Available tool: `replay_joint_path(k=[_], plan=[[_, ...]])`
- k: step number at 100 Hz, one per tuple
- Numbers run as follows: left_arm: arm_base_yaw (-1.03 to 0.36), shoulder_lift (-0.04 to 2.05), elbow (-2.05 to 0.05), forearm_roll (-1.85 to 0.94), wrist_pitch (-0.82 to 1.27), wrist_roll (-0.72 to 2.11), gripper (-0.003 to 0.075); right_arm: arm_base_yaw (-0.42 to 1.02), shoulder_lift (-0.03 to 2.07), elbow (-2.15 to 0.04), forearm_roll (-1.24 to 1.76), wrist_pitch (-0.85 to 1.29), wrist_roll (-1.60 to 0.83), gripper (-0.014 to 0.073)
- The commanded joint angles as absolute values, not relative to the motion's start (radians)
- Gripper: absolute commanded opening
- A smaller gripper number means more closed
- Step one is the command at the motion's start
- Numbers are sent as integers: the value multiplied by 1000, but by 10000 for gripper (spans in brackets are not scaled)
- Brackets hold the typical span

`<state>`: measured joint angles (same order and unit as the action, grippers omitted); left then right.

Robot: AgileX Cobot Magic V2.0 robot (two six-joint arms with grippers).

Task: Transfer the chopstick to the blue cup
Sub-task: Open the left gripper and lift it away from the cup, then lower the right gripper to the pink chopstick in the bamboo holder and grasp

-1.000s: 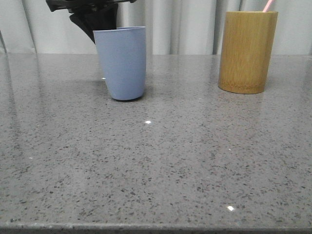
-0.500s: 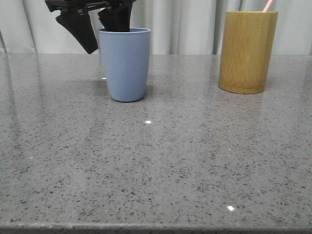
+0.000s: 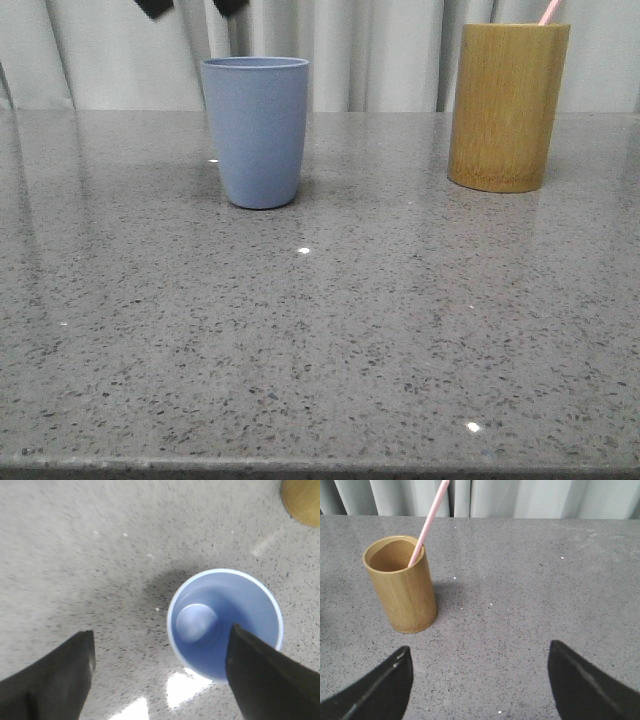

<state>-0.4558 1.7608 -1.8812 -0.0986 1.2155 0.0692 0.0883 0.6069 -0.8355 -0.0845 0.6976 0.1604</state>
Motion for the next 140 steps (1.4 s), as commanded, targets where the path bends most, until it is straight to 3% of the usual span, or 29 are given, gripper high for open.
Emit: replay_joint_path(k=[1, 35, 60, 108, 122, 140], plan=[[-450, 1658, -1917, -75, 1188, 60, 526, 84, 616, -871, -92, 621, 156, 562], [-271, 1512, -1871, -55, 1205, 60, 526, 84, 616, -871, -92, 621, 156, 562], [-139, 1358, -1612, -55, 1111, 60, 526, 84, 616, -871, -92, 621, 156, 562], [-117, 924, -924, -55, 841, 55, 526, 84, 616, -871, -92, 617, 156, 562], [-117, 840, -805, -55, 765, 55, 526, 84, 616, -871, -89, 597, 156, 562], [-117, 800, -764, -55, 727, 55, 526, 84, 666, -871, -33, 416, 156, 562]])
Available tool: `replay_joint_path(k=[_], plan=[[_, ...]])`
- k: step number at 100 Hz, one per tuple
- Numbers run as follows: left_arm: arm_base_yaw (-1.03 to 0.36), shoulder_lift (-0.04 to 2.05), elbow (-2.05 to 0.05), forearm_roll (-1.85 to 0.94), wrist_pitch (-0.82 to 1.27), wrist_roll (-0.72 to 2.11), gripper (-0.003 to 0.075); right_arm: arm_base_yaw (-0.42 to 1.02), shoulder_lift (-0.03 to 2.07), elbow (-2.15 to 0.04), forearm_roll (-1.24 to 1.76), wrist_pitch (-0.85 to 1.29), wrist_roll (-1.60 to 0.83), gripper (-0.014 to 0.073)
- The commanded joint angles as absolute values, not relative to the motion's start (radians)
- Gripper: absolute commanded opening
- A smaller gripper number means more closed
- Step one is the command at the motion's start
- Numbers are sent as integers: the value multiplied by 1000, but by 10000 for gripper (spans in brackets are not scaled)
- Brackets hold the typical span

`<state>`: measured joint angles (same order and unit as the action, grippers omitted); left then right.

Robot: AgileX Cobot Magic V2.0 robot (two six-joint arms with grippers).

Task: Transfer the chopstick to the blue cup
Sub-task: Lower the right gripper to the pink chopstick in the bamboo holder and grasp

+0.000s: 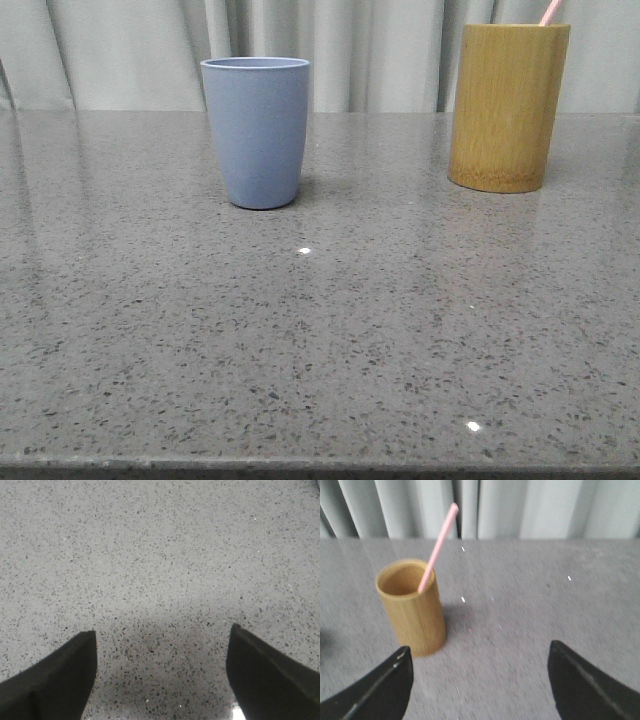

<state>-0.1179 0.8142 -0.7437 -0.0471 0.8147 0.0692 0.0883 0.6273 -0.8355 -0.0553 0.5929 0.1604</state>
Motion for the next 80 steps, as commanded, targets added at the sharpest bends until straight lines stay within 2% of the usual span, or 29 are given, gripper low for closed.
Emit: replay_joint_path(k=[1, 30, 80], plan=[[-117, 800, -764, -55, 727, 55, 526, 84, 674, -871, -30, 407, 156, 562], [-117, 800, -764, -55, 708, 55, 526, 84, 911, -871, -13, 40, 157, 562], [-117, 800, -764, -55, 708, 55, 526, 125, 1208, -876, 52, -314, 210, 562]])
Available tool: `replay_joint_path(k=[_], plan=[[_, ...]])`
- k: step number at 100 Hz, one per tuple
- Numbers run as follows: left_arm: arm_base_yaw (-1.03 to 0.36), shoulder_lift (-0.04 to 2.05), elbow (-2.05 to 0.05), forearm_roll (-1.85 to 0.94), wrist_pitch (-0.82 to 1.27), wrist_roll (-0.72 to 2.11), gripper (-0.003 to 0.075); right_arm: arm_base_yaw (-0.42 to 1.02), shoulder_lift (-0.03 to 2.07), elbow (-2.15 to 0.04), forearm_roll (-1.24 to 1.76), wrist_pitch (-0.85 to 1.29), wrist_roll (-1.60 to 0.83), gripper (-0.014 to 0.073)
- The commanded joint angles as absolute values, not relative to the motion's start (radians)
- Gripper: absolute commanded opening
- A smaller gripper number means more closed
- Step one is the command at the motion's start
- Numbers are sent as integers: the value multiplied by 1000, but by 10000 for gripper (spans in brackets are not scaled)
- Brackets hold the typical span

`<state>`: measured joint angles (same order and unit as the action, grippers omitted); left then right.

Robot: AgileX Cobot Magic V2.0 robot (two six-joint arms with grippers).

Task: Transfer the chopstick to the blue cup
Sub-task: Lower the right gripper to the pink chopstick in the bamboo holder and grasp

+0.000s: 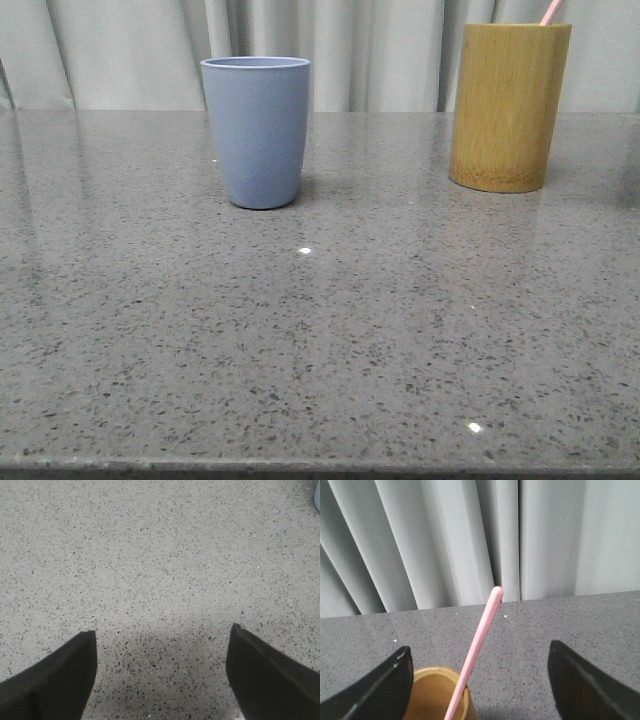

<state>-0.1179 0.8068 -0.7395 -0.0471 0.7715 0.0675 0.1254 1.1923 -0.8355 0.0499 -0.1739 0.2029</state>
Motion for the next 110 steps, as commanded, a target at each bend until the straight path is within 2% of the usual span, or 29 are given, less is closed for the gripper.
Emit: replay_joint_path(k=[1, 56, 91, 101, 110], plan=[[-117, 800, -764, -55, 708, 55, 526, 125, 1211, -877, 52, -314, 210, 562], [-117, 800, -764, -53, 708, 55, 526, 124, 1422, -1051, 52, -314, 210, 562], [-117, 800, -764, -53, 708, 55, 526, 122, 1464, -1080, 52, -327, 210, 561], [-117, 800, -764, -53, 708, 55, 526, 122, 1464, -1080, 52, -328, 210, 536], [-117, 800, -764, -51, 708, 55, 526, 122, 1464, -1080, 52, -327, 212, 473]])
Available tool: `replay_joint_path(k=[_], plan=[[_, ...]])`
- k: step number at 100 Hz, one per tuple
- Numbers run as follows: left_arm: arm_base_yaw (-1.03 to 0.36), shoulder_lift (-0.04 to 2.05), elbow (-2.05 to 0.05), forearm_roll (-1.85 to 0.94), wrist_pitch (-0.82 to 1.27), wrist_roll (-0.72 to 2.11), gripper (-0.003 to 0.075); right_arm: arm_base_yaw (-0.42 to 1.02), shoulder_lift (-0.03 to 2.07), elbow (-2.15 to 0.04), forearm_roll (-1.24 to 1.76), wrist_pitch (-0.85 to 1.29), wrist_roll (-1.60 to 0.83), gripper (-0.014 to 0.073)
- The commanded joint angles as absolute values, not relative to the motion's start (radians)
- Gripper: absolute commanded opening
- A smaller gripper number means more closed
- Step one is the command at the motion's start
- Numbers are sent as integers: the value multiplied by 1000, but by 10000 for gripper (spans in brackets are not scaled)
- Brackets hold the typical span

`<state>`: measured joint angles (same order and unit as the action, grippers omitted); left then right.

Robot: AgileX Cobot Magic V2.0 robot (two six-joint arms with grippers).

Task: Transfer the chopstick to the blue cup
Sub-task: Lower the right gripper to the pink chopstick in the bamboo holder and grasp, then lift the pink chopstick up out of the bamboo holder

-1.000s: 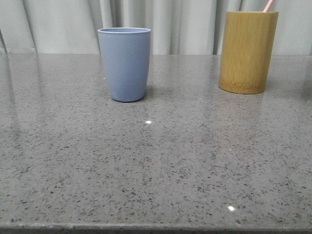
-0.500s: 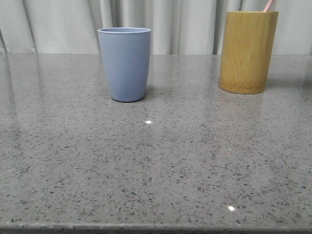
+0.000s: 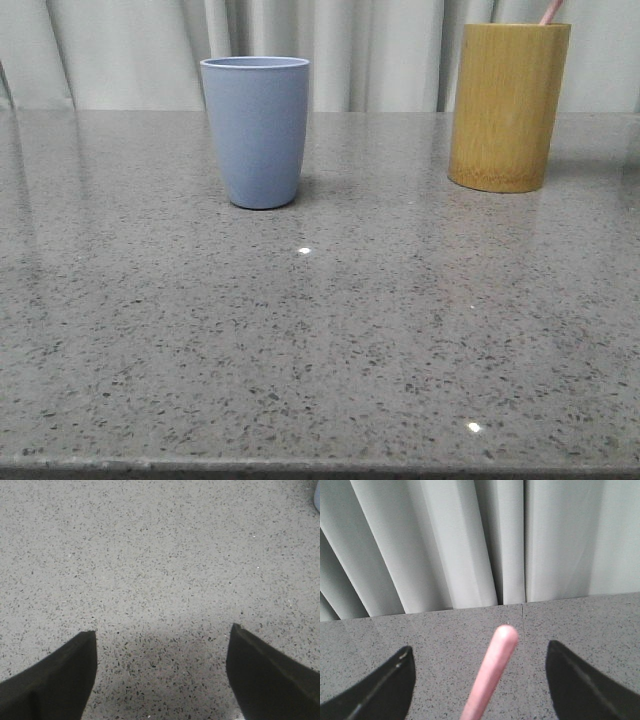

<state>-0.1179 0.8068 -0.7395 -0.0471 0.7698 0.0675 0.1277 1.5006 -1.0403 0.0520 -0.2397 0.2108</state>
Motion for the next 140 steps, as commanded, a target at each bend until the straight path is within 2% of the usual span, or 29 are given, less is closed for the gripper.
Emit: replay_joint_path(k=[1, 45, 66, 99, 140], plan=[[-117, 800, -764, -51, 708, 55, 526, 122, 1464, -1080, 52, -327, 214, 462], [-117, 800, -764, -27, 708, 55, 526, 122, 1464, -1080, 52, -325, 256, 85], [-117, 800, -764, -27, 708, 55, 526, 122, 1464, -1080, 52, -325, 258, -31], [-117, 800, -764, -27, 708, 55, 526, 122, 1440, -1152, 52, -260, 263, -50], [-117, 800, -764, -27, 708, 55, 526, 168, 1358, -1392, 54, -66, 274, -50]])
